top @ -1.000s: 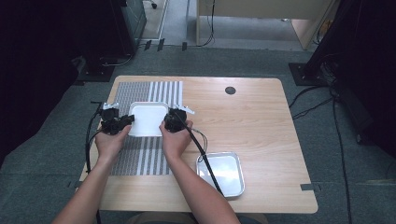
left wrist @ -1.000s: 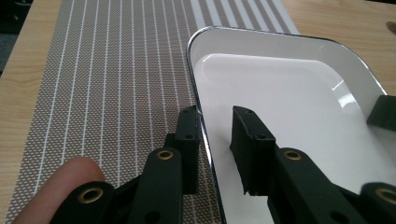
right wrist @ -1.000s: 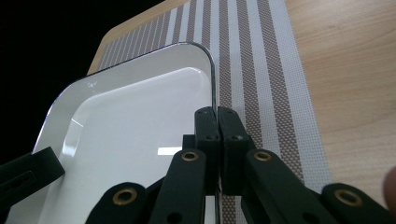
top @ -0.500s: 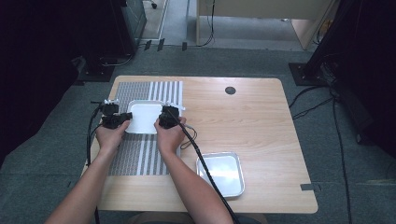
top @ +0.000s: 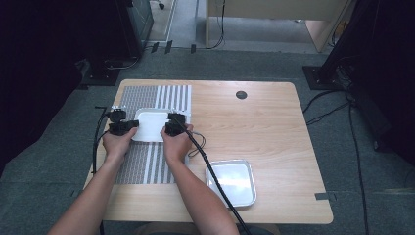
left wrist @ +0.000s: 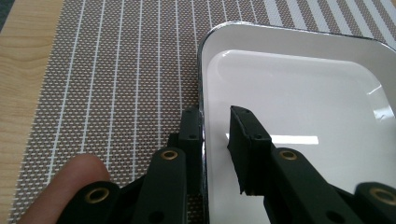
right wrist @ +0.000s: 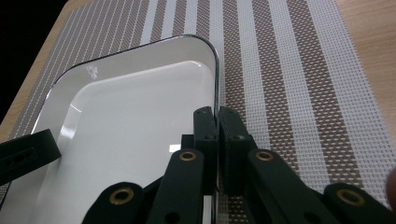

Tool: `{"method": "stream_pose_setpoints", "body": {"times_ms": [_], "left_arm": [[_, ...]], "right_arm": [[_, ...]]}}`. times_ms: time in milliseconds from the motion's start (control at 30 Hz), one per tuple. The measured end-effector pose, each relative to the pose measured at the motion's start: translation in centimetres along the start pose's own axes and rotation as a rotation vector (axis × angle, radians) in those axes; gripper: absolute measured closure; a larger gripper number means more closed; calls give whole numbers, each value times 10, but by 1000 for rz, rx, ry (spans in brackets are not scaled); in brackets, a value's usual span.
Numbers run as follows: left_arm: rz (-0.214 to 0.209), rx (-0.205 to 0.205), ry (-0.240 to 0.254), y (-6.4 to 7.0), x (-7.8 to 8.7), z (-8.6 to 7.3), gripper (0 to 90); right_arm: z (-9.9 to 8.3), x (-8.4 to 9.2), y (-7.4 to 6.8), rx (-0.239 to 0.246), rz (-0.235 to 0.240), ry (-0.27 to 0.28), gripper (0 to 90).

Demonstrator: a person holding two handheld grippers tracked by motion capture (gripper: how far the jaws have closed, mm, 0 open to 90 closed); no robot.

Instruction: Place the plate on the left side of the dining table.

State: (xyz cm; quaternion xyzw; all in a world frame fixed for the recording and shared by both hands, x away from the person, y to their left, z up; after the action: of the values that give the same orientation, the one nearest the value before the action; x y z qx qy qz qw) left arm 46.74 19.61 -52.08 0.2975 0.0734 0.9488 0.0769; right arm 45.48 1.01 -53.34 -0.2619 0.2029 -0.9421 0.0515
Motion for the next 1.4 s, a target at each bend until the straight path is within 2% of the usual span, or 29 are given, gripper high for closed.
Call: {"method": "stream_pose_setpoints", "body": {"times_ms": [133, 267, 333, 433, 467, 500, 533, 600, 633, 700, 733, 833, 900, 1000, 1100, 1167, 1200, 1267, 1333, 1400], "left_arm": [[2, 0, 0, 1, -1, -1, 754], [-8, -5, -1, 2, -1, -1, 714], [-21, 2, 2, 3, 0, -1, 666], [-12, -14, 16, 4, 5, 1, 597], [-11, -13, 22, 5, 7, 2, 557], [-6, -15, 29, 5, 9, 4, 557], [11, -16, 49, 6, 12, 6, 535], [30, -27, 72, 6, 19, 9, 479], [35, -29, 80, 6, 21, 10, 465], [28, -27, 86, 7, 26, 10, 430], [20, -23, 84, 7, 30, 9, 411], [-3, -3, 88, 7, 40, 7, 361], [-20, 2, 92, 8, 48, 4, 329], [-31, -17, 106, 10, 58, 1, 289], [-51, -23, 120, 15, 68, -2, 265], [-65, -32, 126, 19, 74, -3, 260], [-65, -41, 130, 22, 76, -4, 249], [-71, -60, 135, 28, 82, -7, 242], [-82, -62, 139, 33, 86, -9, 223], [-95, -63, 141, 37, 89, -11, 206]], "right_arm": [[0, -1, 1, 3, 4, -4, 876], [1, -3, 3, 14, 17, -7, 865], [2, -3, 3, 12, 30, -11, 816], [4, -2, 5, 49, 36, 0, 710], [5, -1, 7, 73, 43, 2, 646], [5, -1, 7, 73, 43, 2, 646], [6, 0, 7, 81, 41, 4, 608], [10, 2, 10, 122, 47, 36, 532], [12, 4, 11, 132, 49, 46, 524], [18, 9, 13, 171, 39, 77, 507], [19, 11, 14, 173, 40, 77, 504], [26, 18, 16, 151, 74, 59, 445], [28, 21, 18, 172, 101, 50, 438], [30, 29, 19, 199, 104, 18, 409], [33, 39, 21, 209, 127, 30, 329], [35, 45, 22, 197, 145, 34, 308], [35, 50, 24, 216, 157, 26, 291], [35, 52, 24, 214, 164, 27, 289], [36, 57, 27, 229, 165, 29, 289], [38, 66, 30, 232, 205, 41, 268]]}}
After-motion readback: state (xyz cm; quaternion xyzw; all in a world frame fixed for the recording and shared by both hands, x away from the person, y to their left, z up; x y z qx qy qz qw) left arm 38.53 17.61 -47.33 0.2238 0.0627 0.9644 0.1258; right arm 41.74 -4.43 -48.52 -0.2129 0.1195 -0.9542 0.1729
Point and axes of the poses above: each handheld gripper's, and its own axes: x roughly backward along the jaws, z roughly out of its top, y roughly to its right, the point moved 3 cm from there along -x, roughly forward along the jaws, and after that the axes turned 14 degrees about y, right-handed, at the moved point
